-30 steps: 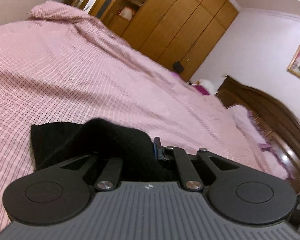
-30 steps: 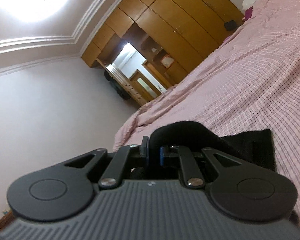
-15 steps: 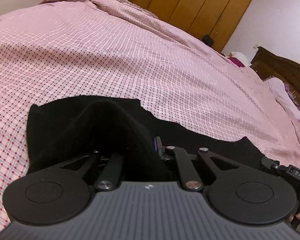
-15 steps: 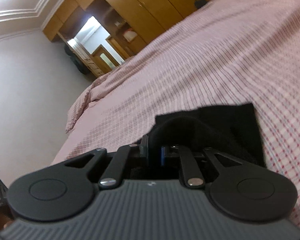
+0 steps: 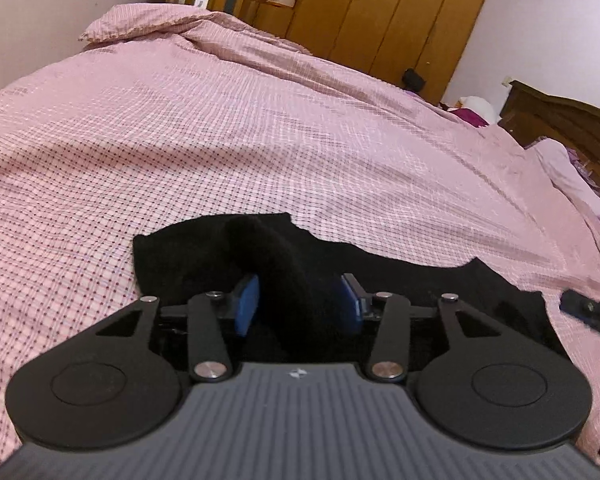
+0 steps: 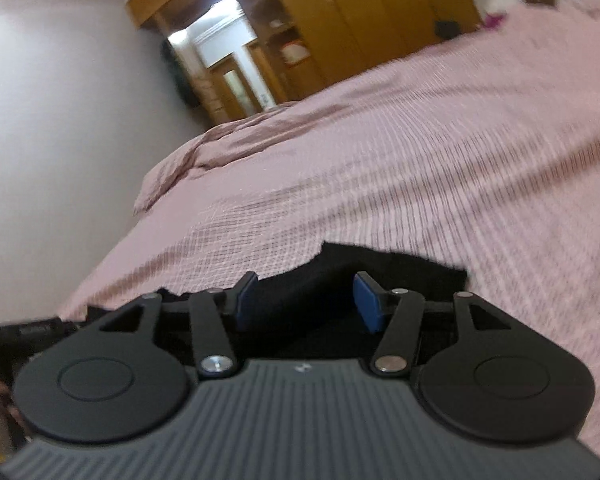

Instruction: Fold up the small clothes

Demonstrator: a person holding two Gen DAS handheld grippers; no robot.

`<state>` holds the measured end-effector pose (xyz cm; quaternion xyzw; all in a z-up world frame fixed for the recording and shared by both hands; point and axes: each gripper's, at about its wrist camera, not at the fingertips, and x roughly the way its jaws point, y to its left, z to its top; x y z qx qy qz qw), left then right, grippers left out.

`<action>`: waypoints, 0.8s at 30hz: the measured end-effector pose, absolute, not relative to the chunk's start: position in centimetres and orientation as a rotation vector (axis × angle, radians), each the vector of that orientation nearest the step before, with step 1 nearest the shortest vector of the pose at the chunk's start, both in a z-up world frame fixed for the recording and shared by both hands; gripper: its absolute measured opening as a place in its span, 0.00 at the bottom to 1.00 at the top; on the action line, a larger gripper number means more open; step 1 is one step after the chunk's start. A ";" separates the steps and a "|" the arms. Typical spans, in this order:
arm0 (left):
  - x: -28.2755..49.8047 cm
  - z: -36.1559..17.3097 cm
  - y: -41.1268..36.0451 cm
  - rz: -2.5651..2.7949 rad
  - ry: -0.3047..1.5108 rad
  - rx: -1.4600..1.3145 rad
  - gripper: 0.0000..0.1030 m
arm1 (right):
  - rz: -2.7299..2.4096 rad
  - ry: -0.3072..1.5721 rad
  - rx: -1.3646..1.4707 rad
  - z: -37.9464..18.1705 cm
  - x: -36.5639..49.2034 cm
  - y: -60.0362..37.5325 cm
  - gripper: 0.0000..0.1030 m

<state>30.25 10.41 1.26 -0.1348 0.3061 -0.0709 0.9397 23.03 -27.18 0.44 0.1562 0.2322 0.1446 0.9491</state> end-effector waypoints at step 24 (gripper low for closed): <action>31.6 -0.8 9.4 -0.084 0.634 -0.255 0.50 | 0.493 0.523 0.036 1.9 27.9 -25.3 0.07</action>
